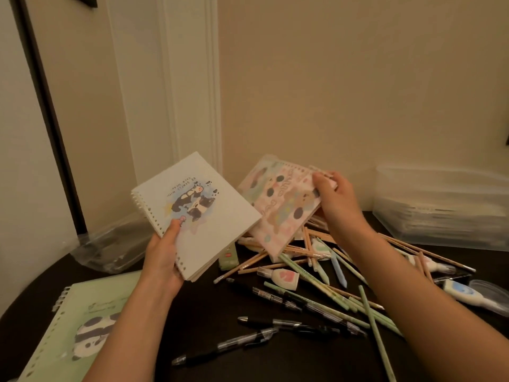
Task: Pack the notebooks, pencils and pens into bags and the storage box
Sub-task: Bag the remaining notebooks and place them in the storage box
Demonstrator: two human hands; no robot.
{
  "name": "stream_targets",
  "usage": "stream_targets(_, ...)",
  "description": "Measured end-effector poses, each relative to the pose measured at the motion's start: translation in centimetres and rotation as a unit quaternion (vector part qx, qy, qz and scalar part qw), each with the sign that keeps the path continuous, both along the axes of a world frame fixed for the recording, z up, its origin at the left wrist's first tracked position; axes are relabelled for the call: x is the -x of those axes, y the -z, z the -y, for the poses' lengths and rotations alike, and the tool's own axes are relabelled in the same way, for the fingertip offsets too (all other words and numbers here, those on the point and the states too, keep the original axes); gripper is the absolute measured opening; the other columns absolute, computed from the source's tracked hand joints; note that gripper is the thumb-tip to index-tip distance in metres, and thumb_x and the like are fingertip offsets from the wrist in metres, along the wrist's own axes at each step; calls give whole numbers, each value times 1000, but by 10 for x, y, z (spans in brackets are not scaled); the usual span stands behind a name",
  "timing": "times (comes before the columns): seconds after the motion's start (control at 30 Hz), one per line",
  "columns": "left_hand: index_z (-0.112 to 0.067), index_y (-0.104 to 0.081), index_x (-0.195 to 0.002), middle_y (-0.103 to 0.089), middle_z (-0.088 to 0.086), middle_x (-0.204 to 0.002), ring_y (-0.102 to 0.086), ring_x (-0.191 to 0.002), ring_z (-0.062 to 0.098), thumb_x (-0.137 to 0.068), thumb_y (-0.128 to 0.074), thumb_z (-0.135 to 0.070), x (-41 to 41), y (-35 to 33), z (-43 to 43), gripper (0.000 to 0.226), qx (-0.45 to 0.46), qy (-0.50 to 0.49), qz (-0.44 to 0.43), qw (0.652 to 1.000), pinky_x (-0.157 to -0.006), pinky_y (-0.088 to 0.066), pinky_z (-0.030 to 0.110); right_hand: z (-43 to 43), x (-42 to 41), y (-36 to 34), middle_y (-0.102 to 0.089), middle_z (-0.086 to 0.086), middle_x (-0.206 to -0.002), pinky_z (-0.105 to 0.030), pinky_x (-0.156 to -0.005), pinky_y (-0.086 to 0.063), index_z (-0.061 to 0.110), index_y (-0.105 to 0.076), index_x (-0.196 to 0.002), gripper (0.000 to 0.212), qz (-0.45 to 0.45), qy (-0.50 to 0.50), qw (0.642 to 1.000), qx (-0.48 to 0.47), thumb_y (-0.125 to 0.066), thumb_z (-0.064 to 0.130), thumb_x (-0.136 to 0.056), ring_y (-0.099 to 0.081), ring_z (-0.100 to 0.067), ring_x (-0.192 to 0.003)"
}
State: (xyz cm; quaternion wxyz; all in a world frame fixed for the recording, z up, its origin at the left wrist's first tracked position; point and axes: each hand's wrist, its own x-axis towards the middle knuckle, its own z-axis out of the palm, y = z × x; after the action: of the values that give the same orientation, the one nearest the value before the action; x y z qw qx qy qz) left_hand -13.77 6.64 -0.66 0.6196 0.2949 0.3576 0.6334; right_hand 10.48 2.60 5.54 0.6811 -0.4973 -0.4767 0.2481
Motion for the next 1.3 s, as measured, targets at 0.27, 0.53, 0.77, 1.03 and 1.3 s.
stream_targets(0.27,-18,-56,-120,-69,11,-106,-67,-87,27,-93,-55,-19,-52,-7,35,27,8,102,-56,993,-60,-58,38,48,-42,4,-57,1,-89,-26,-57,-55,13,-46,-102,15,151,131,976,-87,-45,27,-99,-62,-13,-78)
stream_targets(0.53,-21,-52,-122,-68,10,-107,-66,-91,27,-97,-49,-21,-103,-12,52,25,-30,150,-78,985,-66,-55,36,58,-32,28,-49,12,-57,-12,-38,-33,14,-50,-108,27,431,157,868,-190,-46,38,-97,-43,-6,-39)
stream_targets(0.77,-17,-57,-123,-70,13,-104,-68,-92,29,-98,-36,-45,-115,6,47,43,-18,155,-77,985,-81,-54,43,51,-6,56,-70,4,-79,-29,-54,-50,19,-62,-102,36,558,23,800,-218,-43,47,-93,-63,-12,-66)
stream_targets(1.03,-12,-56,-126,-66,16,-116,-65,-104,34,-79,-57,-53,-97,14,36,63,6,208,13,978,-87,-53,48,49,10,59,-71,7,-94,-28,-69,-53,19,-68,-106,44,534,-60,825,-176,-57,54,-83,-65,-9,-83)
stream_targets(1.3,-10,-50,-131,-64,20,-117,-64,-104,35,-93,-50,-18,-89,15,34,38,26,173,25,984,-85,-54,46,57,16,44,-68,4,-117,-33,-96,-46,21,-69,-113,54,579,-105,802,-102,-35,56,-90,-60,-10,-111)
